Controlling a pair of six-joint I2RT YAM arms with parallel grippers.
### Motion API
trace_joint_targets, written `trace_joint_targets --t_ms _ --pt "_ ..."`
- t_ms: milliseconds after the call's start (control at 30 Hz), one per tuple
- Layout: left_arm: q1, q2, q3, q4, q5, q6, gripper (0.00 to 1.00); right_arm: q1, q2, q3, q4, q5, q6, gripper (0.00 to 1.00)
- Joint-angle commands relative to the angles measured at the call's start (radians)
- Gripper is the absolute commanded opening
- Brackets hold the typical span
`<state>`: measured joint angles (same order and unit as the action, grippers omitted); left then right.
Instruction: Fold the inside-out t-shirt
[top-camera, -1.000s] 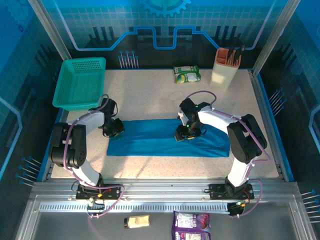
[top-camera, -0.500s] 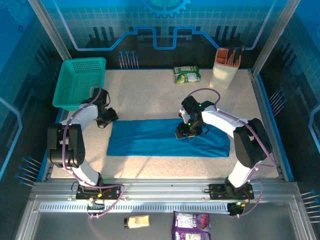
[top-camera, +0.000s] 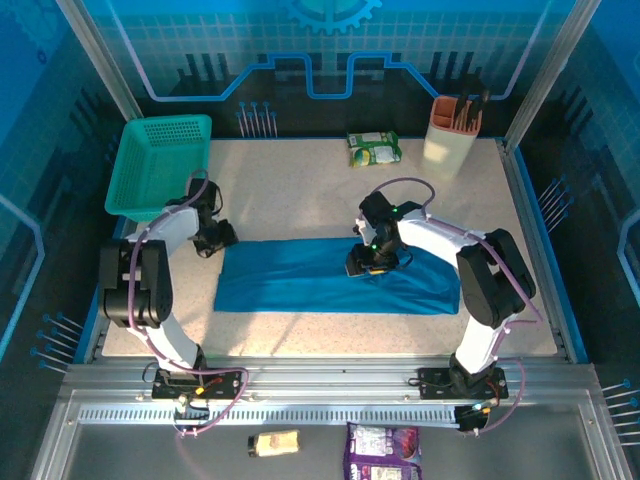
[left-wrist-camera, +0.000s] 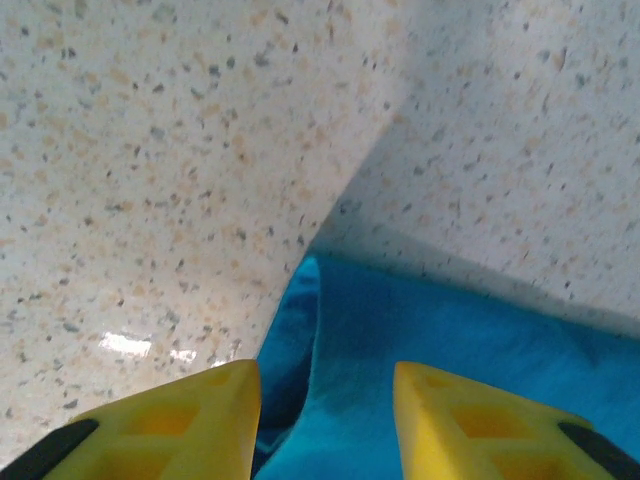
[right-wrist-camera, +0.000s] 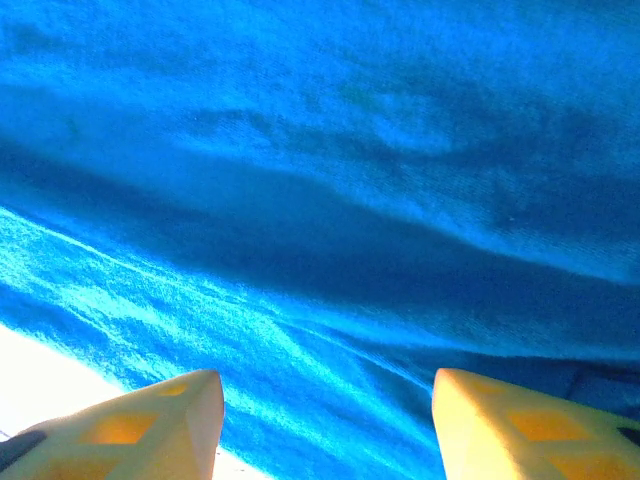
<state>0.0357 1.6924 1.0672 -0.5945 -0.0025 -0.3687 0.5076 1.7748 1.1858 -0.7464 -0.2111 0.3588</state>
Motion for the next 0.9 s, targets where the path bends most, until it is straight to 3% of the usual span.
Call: trace_joint_targets --t_ms 0,100,333,567,867 --pt "0.003 -0.042 -0.040 -0.001 0.035 0.042 0.44 -0.009 0.002 0.028 -0.001 -0.016 0.008 0.59" --pt "0.003 -0.026 -0.053 0.007 0.057 0.060 0.44 -0.009 -0.010 0.023 -0.005 -0.011 0.008 0.59" --pt "0.003 -0.011 -0.062 0.032 0.098 0.070 0.34 -0.010 -0.028 0.015 -0.011 0.001 0.010 0.59" --pt "0.003 0.015 -0.068 0.025 0.069 0.091 0.30 -0.013 -0.047 0.011 -0.011 0.006 0.015 0.59" --pt "0.003 -0.014 -0.050 0.055 0.060 0.085 0.00 -0.016 -0.061 0.005 -0.019 0.013 0.014 0.59"
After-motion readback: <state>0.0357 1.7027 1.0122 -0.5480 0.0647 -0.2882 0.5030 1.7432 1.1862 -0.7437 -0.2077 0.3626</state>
